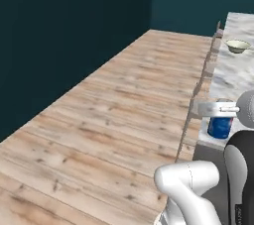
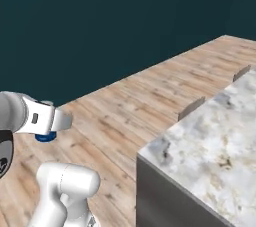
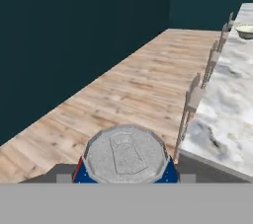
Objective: Open the fridge, grab two sodas, and place both sodas inside the bowl with ice on the dining counter.
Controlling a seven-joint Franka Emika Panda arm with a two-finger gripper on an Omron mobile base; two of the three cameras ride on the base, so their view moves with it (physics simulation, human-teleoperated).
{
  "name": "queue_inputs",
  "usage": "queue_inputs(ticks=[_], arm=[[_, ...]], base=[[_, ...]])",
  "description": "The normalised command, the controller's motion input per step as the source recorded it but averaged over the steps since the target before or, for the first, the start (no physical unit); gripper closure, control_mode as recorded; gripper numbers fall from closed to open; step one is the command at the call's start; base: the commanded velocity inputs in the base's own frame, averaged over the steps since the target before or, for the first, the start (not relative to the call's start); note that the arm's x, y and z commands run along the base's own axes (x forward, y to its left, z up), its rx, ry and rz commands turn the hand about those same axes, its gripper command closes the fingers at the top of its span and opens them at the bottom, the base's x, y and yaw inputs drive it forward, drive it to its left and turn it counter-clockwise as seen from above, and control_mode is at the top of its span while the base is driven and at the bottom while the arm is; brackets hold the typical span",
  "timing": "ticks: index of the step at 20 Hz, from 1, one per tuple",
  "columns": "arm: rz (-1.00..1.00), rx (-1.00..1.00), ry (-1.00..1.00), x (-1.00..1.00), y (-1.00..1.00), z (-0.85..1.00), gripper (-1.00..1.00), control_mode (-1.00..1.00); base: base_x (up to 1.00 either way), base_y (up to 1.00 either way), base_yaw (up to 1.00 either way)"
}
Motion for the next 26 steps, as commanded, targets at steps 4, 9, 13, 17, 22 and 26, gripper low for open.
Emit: queue_inputs(ticks=[4,9,13,17,22,26], arm=[[0.00,0.00,0.00,0.00,0.00,0.00,1.00,1.00],[0.00,0.00,0.00,0.00,0.00,0.00,1.00,1.00],[0.00,0.00,0.00,0.00,0.00,0.00,1.00,1.00],[0.00,0.00,0.00,0.00,0.00,0.00,1.00,1.00],[0.00,0.00,0.00,0.00,0.00,0.00,1.00,1.00],[0.00,0.00,0.00,0.00,0.00,0.00,1.00,1.00]], base=[[0.24,0.44,-0.59],[0.45,0.65,-0.50],[0.67,0.86,-0.38],[0.76,0.93,-0.32],[0.89,0.90,-0.28],[0.97,0.84,-0.26]])
